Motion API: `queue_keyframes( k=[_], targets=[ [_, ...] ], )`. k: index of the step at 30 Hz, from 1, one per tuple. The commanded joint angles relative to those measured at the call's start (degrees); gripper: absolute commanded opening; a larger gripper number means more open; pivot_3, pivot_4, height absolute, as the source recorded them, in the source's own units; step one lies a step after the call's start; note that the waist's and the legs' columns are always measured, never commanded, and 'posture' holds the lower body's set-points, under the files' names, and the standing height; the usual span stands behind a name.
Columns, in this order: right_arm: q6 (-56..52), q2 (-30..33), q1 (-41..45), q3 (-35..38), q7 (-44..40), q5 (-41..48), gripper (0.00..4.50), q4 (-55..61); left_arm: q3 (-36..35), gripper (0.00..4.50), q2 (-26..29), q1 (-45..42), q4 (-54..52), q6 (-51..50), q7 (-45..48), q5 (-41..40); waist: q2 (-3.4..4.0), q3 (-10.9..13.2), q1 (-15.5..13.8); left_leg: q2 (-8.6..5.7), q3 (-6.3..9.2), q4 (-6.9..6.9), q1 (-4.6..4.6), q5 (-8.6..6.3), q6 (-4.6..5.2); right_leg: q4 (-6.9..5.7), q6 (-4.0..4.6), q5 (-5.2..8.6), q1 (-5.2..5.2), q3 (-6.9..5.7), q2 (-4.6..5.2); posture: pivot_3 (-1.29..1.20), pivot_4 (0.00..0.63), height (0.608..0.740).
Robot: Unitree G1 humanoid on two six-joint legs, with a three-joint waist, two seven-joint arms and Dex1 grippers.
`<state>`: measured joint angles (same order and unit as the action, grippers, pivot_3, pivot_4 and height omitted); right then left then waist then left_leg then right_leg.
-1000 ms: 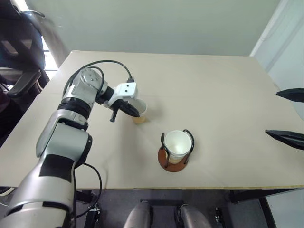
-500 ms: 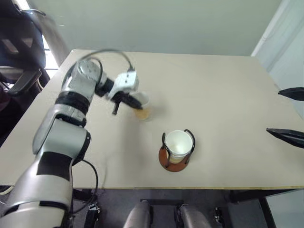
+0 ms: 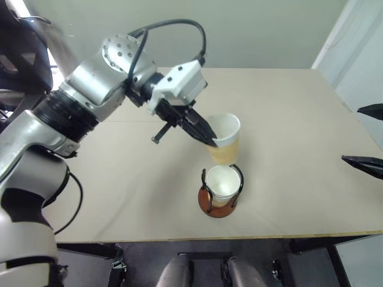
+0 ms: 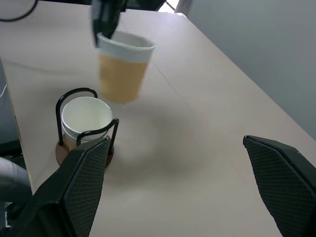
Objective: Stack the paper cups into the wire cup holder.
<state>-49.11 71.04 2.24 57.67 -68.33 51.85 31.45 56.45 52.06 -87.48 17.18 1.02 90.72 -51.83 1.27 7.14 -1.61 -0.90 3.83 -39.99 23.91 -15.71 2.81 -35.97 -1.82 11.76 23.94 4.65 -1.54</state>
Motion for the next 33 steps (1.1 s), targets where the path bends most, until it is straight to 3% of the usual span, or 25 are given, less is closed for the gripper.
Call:
queue_keyframes(
  k=[1,6,12,32,33],
  targets=[
    [-0.06,0.52,0.34,2.65,-0.17,-0.43,4.50,0.60,0.79,0.08,0.49,-3.10,-0.11,1.74,1.78,-2.61,0.01,0.01,-0.04,0.02,0.07,0.00,0.02,-0.01,0.01,0.01,-0.01,-0.01,-0.01,0.03,0.05,0.00,0.150,0.740],
    [-0.81,-0.01,-0.01,3.85,-0.15,-0.52,4.50,1.42,5.31,0.08,1.57,-4.19,-2.99,3.30,1.78,-4.01,0.05,0.01,0.11,-0.05,0.02,-0.01,0.04,-0.01,0.02,0.03,0.05,-0.05,0.01,0.01,0.05,0.00,0.150,0.740],
    [-1.23,-0.51,-0.72,4.90,-0.30,-0.69,4.50,1.96,9.47,0.08,-0.91,-4.35,-1.05,5.20,1.78,-1.94,0.04,0.03,0.08,-0.09,0.09,-0.06,0.08,0.01,0.01,0.02,0.09,-0.06,-0.01,0.03,0.10,0.00,0.150,0.740],
    [-1.85,-1.45,-1.74,5.44,0.59,-0.29,4.50,3.56,9.48,0.08,-4.80,-2.81,2.77,4.43,1.78,0.96,0.04,0.04,0.05,-0.15,0.13,-0.02,0.13,-0.04,0.05,0.06,-0.05,-0.08,0.00,0.02,0.15,0.00,0.150,0.740],
    [-1.89,-1.48,-1.76,5.39,0.68,-0.23,4.50,3.65,8.95,0.25,-5.14,-2.65,3.06,4.37,1.78,1.04,0.04,0.04,0.05,-0.15,0.14,-0.02,0.13,-0.04,0.04,0.06,-0.05,-0.08,-0.01,0.03,0.15,0.00,0.150,0.740]
  ],
)
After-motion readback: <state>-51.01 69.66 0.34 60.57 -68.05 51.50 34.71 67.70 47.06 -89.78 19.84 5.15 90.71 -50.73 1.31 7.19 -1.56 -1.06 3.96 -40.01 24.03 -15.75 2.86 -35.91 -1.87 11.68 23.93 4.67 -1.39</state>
